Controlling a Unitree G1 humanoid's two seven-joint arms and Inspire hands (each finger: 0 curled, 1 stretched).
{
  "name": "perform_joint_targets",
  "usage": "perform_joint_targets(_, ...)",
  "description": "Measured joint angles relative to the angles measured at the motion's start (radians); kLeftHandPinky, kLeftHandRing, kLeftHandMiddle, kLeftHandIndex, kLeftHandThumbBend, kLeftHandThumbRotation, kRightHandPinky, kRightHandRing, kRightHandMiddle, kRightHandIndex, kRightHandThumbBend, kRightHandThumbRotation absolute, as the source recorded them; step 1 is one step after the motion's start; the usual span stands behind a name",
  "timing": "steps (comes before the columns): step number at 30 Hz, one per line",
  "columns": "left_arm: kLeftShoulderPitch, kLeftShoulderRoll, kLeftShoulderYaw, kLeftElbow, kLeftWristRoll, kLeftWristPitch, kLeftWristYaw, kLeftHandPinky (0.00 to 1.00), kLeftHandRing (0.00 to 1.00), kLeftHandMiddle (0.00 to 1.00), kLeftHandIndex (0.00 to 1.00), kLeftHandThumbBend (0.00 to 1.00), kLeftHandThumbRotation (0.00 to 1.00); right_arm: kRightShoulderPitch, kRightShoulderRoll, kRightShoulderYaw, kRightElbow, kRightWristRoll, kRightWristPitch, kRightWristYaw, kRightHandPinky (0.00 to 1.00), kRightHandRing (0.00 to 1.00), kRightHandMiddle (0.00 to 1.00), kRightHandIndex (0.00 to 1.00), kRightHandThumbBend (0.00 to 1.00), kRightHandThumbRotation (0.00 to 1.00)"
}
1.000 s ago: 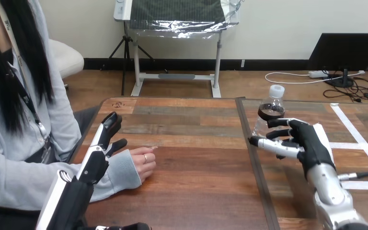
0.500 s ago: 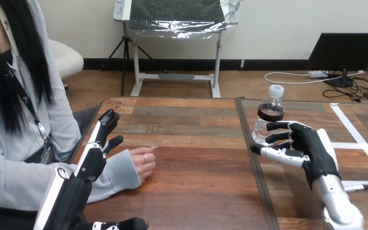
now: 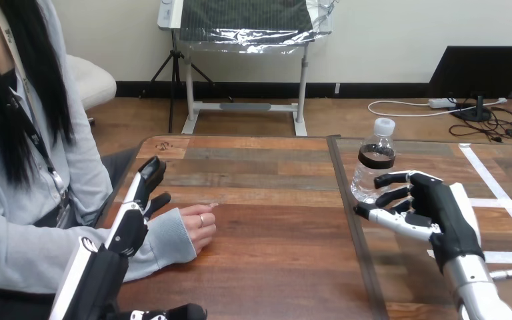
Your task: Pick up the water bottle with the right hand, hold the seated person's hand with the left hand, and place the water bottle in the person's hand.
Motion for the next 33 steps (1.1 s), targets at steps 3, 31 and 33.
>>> perform_joint_targets(3, 0.0, 0.0, 0.0, 0.009, 0.0, 0.0, -0.002, 0.92, 1.0, 1.0, 1.0, 1.0, 0.6, 0.025, 0.0, -0.002, -0.04, -0.002, -0.008, -0.004, 0.29, 0.35, 0.46, 0.53, 0.83, 0.19)
perform_joint_targets(31, -0.081, 0.0, -0.004, 0.09, -0.003, -0.002, -0.012, 0.92, 1.0, 1.0, 1.0, 1.0, 0.58, 0.008, -0.015, -0.047, -0.202, -0.154, -0.386, -0.339, 0.51, 0.58, 0.62, 0.65, 0.8, 0.47)
perform_joint_targets(33, -0.088, 0.0, -0.004, 0.093, -0.003, -0.004, -0.012, 0.92, 1.0, 1.0, 1.0, 1.0, 0.58, -0.011, -0.023, -0.047, -0.202, -0.17, -0.391, -0.357, 0.54, 0.61, 0.64, 0.67, 0.82, 0.51)
